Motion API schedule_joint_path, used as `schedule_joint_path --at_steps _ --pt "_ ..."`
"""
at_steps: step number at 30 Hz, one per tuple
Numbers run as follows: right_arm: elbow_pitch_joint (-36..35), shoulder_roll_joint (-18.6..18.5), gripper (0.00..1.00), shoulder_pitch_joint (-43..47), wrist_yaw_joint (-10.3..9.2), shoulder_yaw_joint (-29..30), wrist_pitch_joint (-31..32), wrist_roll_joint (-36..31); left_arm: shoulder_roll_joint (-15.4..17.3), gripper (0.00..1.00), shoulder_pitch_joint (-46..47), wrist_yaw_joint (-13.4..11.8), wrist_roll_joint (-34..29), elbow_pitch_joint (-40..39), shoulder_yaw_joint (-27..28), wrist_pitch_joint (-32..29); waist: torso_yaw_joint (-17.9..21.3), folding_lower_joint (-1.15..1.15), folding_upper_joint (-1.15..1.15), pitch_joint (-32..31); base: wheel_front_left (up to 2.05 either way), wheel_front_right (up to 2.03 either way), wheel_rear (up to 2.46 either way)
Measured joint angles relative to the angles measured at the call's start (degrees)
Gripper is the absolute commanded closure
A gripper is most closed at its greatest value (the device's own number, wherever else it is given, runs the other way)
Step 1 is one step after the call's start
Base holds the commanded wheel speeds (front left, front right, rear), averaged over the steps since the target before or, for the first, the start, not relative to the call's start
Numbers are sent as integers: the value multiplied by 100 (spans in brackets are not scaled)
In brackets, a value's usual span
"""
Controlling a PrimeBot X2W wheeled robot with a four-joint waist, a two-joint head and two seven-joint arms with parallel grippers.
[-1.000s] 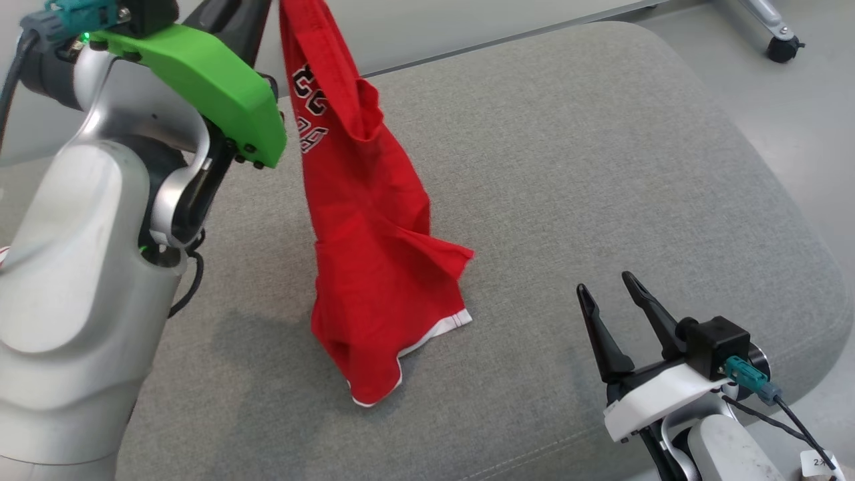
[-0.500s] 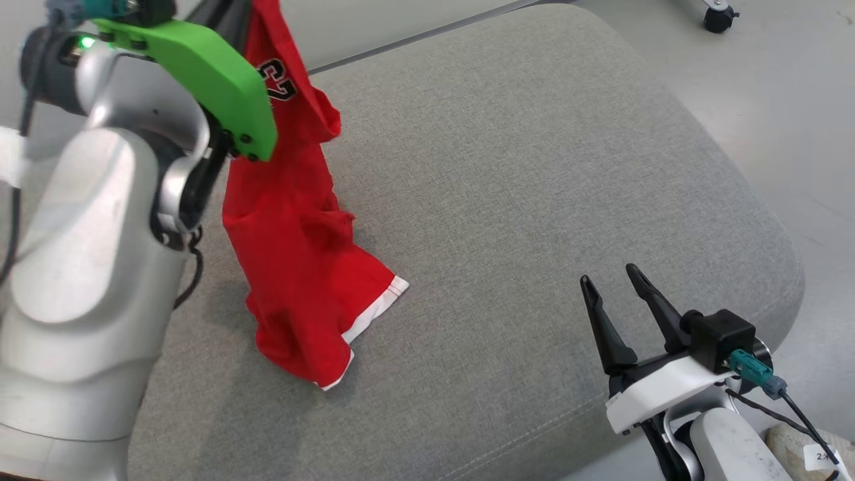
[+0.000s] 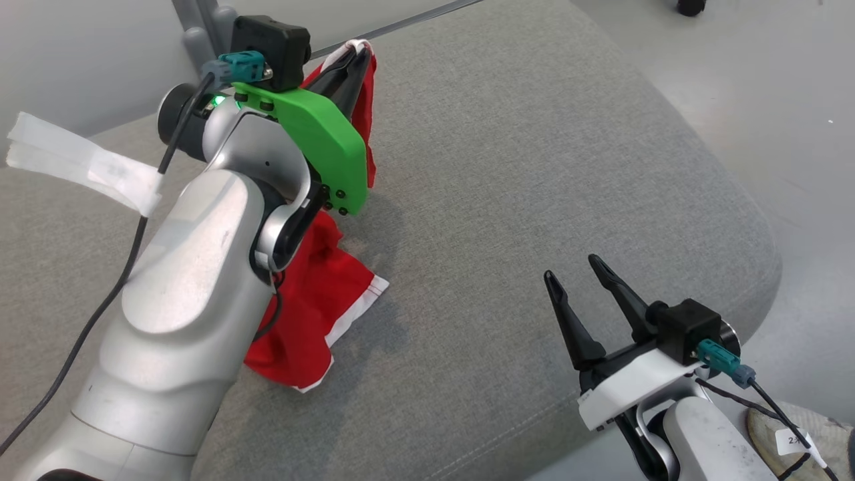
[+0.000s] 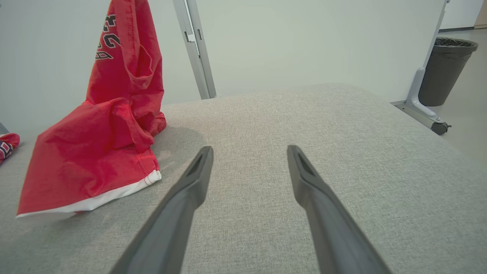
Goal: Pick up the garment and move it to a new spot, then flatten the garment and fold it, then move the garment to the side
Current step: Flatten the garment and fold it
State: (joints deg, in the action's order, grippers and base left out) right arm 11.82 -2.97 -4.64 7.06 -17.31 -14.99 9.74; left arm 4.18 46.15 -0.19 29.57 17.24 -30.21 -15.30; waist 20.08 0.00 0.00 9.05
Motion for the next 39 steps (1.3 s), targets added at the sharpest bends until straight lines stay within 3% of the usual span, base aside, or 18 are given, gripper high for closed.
schedule_joint_path --at_steps 14,25,26,30,39 --pt "-55 18 0 4 -16 -355 0 691 40 100 516 129 -275 521 -141 172 788 0 0 264 0 0 0" --pt "-297 35 0 20 -352 -278 0 940 -136 100 1024 409 -350 1192 -499 374 1230 0 0 764 0 0 0" --pt "-303 42 0 19 -363 -280 0 949 -127 91 1015 422 -350 1294 -510 378 1254 0 0 792 0 0 0" --pt "-315 48 0 12 -414 -308 0 949 -129 2 1004 454 -352 1617 -571 427 1310 0 0 856 0 0 0" --pt "-193 51 0 -60 -408 -476 0 926 -149 0 720 530 -51 2035 -615 289 1277 0 0 715 0 0 0"
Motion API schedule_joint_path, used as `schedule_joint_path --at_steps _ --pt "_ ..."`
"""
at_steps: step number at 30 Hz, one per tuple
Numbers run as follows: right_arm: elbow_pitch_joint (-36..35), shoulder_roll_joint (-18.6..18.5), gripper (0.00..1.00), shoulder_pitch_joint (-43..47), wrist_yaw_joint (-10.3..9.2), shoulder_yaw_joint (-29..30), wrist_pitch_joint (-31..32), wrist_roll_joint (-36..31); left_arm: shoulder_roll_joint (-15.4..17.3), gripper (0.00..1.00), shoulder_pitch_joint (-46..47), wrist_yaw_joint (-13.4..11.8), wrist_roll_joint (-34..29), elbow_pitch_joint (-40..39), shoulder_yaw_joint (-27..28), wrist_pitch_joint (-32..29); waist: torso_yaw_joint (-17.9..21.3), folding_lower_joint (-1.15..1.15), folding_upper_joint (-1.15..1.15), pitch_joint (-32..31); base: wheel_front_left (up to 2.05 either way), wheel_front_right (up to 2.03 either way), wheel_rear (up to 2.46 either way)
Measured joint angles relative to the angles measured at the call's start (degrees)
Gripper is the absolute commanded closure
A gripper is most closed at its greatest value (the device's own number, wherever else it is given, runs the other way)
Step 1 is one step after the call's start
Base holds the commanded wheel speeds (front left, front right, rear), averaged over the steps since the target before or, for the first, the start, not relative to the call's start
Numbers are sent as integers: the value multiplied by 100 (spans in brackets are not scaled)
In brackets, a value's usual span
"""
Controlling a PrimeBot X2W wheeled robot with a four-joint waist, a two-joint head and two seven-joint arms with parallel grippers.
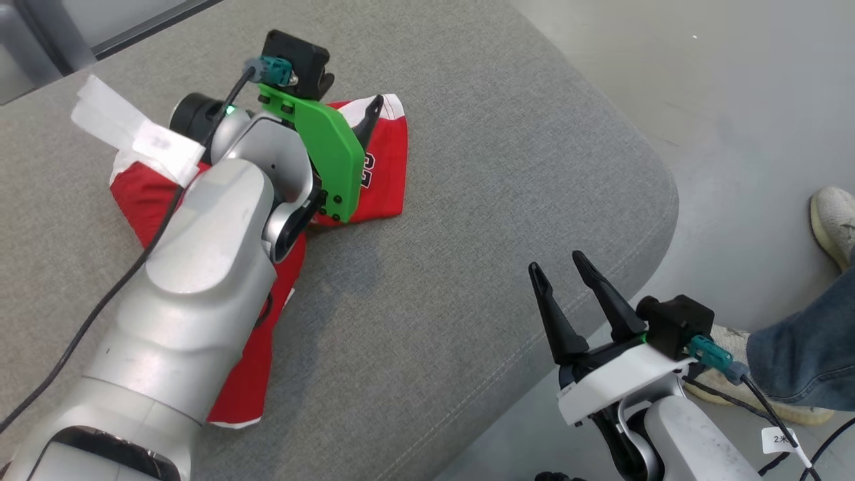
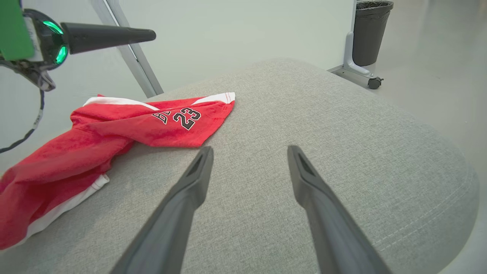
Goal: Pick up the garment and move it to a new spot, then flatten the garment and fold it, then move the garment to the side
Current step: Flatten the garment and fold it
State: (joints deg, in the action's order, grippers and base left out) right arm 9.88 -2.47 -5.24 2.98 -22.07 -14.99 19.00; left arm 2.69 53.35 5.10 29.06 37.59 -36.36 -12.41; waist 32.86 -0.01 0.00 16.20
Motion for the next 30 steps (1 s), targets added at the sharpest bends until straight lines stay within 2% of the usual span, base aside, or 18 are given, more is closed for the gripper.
schedule_joint_path --at_steps 5,9,20,25,30 --pt "20 1 0 -15 -1 119 0 -147 -54 0 -74 3 159 -179 -112 93 -92 0 0 -93 0 0 0" --pt "10 -3 0 -17 -4 315 0 -252 -75 0 -80 22 197 -476 -194 328 -336 0 0 -113 0 0 0" --pt "-29 -118 0 -27 -4 632 0 -515 -70 0 -690 -311 192 -656 -48 950 -1071 0 0 -221 0 0 0" --pt "-64 -232 0 -21 -7 787 0 -587 -64 0 -973 -363 193 -739 -47 1056 -1331 0 0 -324 0 0 0" --pt "-66 -376 0 -6 -57 943 0 -656 103 0 -1187 -489 98 -865 -57 1223 -1562 0 0 -433 0 0 0"
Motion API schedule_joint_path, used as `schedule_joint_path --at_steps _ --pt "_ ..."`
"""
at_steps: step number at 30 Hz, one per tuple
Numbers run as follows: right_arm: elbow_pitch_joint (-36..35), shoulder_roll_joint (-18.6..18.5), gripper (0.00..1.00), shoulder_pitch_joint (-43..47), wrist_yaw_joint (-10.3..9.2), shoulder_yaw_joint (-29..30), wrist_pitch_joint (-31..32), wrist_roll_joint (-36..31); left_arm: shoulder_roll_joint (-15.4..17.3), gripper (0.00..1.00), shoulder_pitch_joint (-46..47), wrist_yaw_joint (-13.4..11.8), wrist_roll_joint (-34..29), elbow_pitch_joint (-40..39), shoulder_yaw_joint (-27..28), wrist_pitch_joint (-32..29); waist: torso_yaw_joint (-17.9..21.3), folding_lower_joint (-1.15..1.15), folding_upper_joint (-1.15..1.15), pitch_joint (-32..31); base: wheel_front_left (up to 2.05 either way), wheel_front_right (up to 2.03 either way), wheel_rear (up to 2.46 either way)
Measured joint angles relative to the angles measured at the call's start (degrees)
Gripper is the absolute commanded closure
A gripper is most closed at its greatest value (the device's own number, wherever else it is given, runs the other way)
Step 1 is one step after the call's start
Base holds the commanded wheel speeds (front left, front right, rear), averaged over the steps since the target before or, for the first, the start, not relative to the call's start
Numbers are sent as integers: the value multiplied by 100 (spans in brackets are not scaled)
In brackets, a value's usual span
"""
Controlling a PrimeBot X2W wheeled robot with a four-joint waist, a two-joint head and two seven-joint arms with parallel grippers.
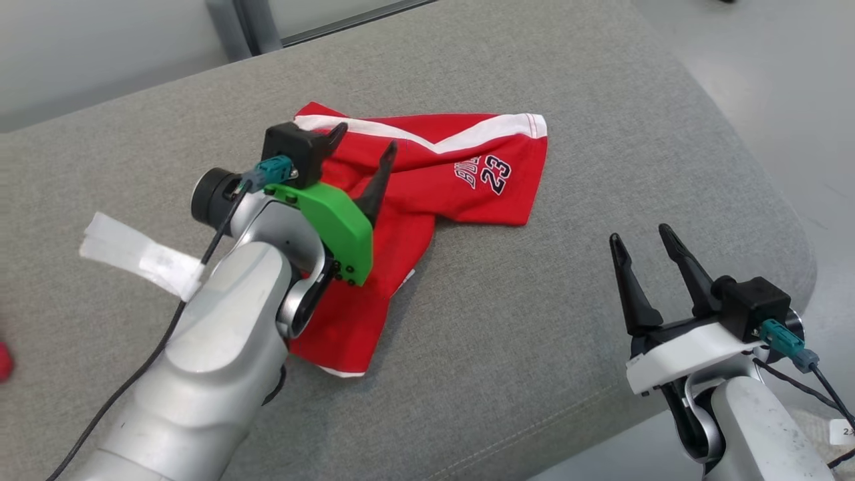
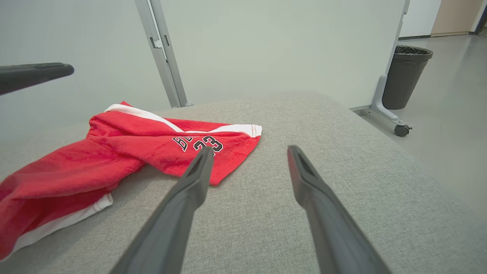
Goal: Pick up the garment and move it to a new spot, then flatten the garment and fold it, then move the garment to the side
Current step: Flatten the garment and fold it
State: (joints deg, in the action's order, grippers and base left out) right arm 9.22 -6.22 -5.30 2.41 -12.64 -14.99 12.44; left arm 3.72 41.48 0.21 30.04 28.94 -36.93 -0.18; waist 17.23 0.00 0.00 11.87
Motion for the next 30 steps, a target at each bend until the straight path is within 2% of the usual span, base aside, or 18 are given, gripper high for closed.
schedule_joint_path --at_steps 6,12,22,30 --pt "0 -111 0 52 -2 94 0 -100 435 0 -518 -32 -32 -37 44 134 -171 0 0 -178 0 0 0" --pt "22 -158 0 137 -2 126 0 -194 617 0 -823 -108 -32 -203 133 276 -280 0 0 -327 0 0 0" --pt "8 -134 0 218 9 85 0 -201 655 0 -1044 -192 90 -452 203 190 -359 0 0 -320 0 0 0" --pt "-23 27 0 162 109 -66 0 -200 678 0 -819 -330 182 -320 310 -485 -246 0 0 -101 0 0 0"
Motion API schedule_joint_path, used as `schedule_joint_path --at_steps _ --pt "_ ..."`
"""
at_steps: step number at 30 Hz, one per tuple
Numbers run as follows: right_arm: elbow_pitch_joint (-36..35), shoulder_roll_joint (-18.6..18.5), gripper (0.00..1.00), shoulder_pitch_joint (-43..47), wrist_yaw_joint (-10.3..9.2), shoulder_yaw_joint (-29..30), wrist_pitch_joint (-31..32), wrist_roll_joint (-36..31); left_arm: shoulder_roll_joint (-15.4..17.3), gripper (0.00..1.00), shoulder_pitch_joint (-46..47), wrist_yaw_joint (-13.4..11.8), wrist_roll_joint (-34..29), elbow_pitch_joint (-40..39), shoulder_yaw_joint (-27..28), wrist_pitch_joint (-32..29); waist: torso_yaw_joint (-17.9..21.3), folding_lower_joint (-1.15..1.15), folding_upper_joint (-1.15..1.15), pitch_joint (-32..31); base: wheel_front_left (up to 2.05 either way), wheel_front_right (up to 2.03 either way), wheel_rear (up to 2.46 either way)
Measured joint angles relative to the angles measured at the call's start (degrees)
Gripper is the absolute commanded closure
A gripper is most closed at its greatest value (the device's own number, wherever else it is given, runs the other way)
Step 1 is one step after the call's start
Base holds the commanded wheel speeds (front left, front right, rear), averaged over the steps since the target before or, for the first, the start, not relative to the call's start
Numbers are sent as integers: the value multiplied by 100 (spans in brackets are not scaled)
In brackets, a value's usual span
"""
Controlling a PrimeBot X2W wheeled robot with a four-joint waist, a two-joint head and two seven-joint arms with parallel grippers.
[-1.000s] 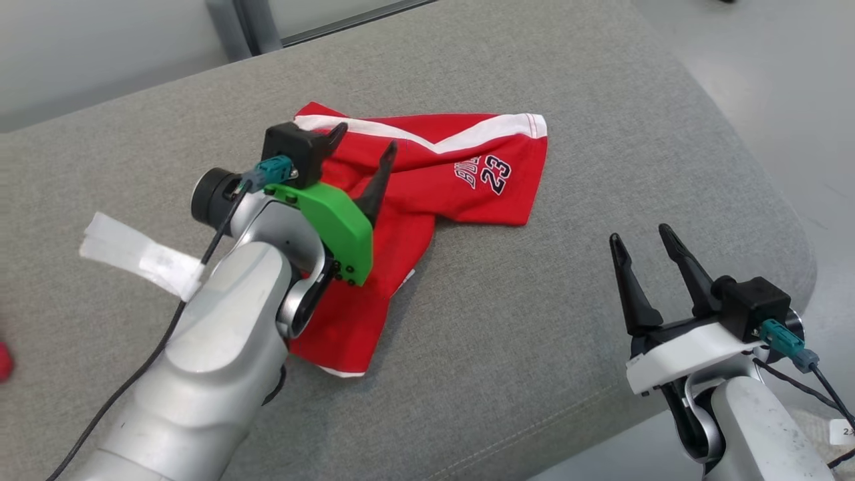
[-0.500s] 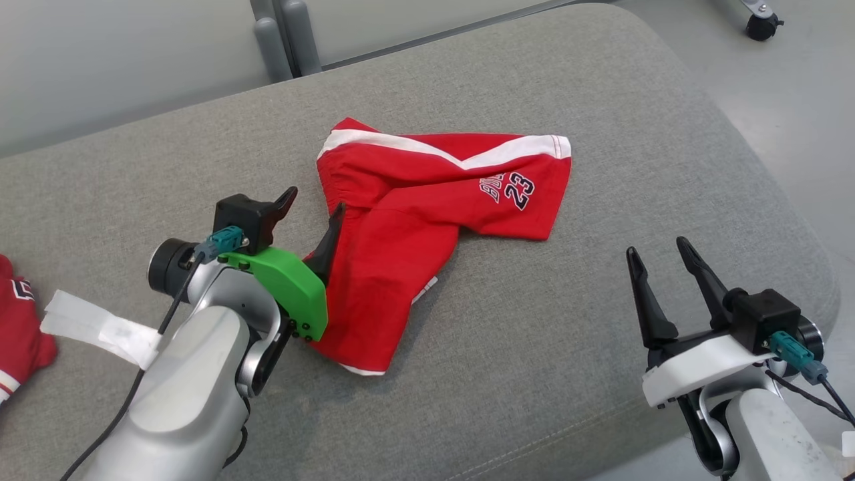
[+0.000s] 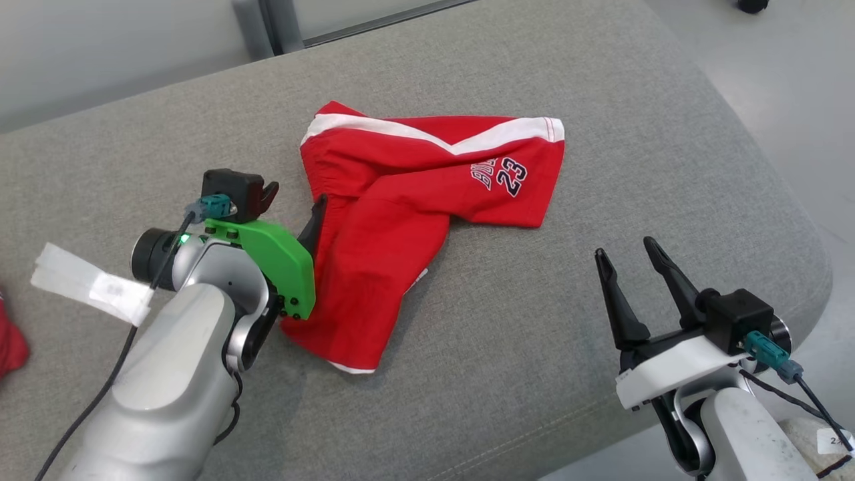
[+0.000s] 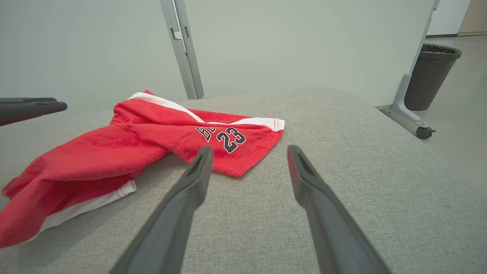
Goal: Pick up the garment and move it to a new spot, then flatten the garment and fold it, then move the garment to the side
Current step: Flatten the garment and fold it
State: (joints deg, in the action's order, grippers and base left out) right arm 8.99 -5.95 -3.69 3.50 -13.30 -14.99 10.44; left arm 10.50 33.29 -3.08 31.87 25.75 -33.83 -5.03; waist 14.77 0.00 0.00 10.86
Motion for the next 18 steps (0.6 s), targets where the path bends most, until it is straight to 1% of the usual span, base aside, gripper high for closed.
schedule_joint_path --at_steps 5,14,18 --pt "-9 70 0 -64 1 -8 0 10 3 0 207 -73 15 153 0 -354 159 0 0 175 0 0 0" --pt "-19 190 0 -226 10 -4 0 21 58 0 352 -208 13 446 69 -756 505 0 0 481 0 0 0" --pt "-22 216 0 -289 11 11 0 23 19 0 421 -247 38 578 166 -910 628 0 0 599 0 0 0"
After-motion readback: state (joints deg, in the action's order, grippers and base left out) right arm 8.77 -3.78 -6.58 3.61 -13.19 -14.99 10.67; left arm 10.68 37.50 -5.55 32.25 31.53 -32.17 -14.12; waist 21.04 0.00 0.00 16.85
